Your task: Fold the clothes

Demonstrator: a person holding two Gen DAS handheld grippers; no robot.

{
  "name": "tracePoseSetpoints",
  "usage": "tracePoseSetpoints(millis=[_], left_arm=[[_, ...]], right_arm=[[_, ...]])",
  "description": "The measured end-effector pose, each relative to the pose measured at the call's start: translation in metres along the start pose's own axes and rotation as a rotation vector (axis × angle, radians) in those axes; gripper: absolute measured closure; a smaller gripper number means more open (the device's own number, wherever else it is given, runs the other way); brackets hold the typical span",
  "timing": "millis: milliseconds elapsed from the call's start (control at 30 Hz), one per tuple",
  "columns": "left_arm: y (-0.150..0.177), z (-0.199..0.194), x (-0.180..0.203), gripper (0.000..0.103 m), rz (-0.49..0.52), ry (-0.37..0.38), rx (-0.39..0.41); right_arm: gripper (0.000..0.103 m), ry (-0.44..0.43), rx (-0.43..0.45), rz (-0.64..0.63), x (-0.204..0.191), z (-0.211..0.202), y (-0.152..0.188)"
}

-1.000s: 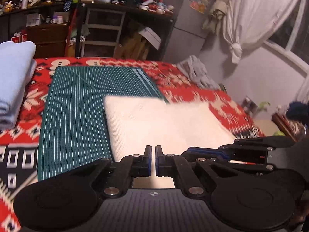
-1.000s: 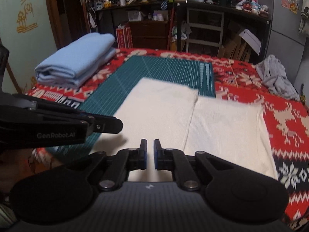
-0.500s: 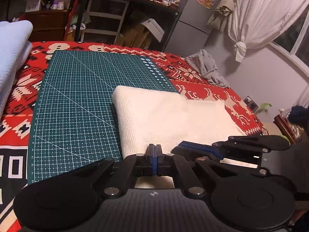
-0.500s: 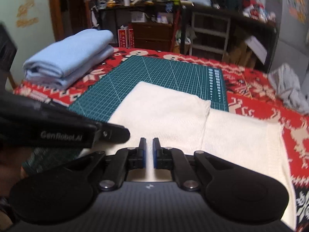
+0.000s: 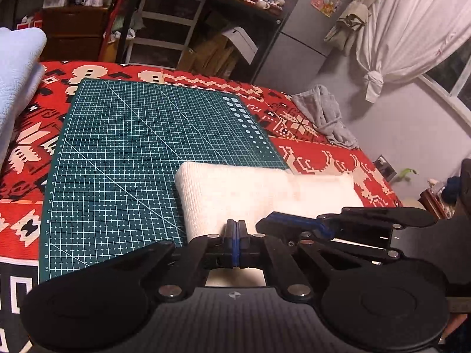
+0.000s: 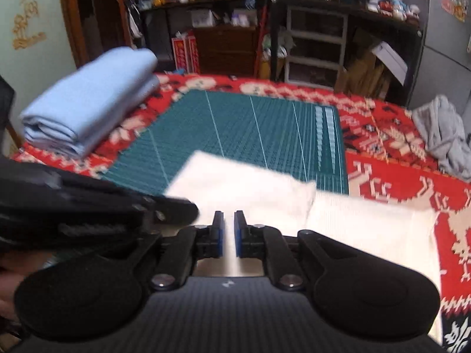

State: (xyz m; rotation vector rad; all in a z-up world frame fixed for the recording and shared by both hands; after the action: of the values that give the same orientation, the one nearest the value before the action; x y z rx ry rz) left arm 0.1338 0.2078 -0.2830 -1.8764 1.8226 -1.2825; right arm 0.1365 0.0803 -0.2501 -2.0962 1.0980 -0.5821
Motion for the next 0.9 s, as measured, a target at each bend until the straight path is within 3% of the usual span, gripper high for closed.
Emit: tracePoseSetpoints(millis=[100,167,367,467,667,800,900], left_arm=[[-0.002,0.001,-0.001,0.100,-0.007,-0.009,-0.011],[-0.009,-0.001,0.004,0.101,-0.002,-0.026,-0.010],[-0.038,0.010,-0.004,0.101,-0.019,-0.030,0.022],[-0.036,0.027,-0.016,0.100,-0.015,-0.073,-0.013],[-0.034,0.023,-0.015,0.101,0.007,-0.079,0.004],[-0.039,0.026,-0.018,0.101,0.003,-0.091,0.009],[-0.035,0.028,-0.022,0.100,0.005,-0.101,0.011]], right_arm=[[0.098,0.020,0.002,-0.039,-0.003,0.006,0.006],[0.098,0.008,-0.030,-0.017,0.000,0.006,-0.001],[0.096,0.000,0.006,0.039,0.014,0.012,-0.030],[0.096,0.011,-0.044,0.056,0.021,0.033,-0.026],[0.094,-0.011,-0.026,0.075,0.031,0.031,-0.023],[0.095,0.019,-0.014,0.108,0.040,0.034,-0.032],[0.099,0.026,-0.047,0.124,0.049,0.043,-0.027]])
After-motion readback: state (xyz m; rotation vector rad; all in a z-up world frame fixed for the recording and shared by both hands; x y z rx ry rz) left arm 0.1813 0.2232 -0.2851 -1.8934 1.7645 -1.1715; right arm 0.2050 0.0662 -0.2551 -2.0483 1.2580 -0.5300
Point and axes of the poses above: each gripper's, at about its wrist camera, not at the fingertips, and z roughly the way its jaws point, x to its right, y to its underside, the point moved 5 cm from there along z, roughly the way its jaws point, and after that the axes turned 6 degrees about y, right-handed, at the moved point
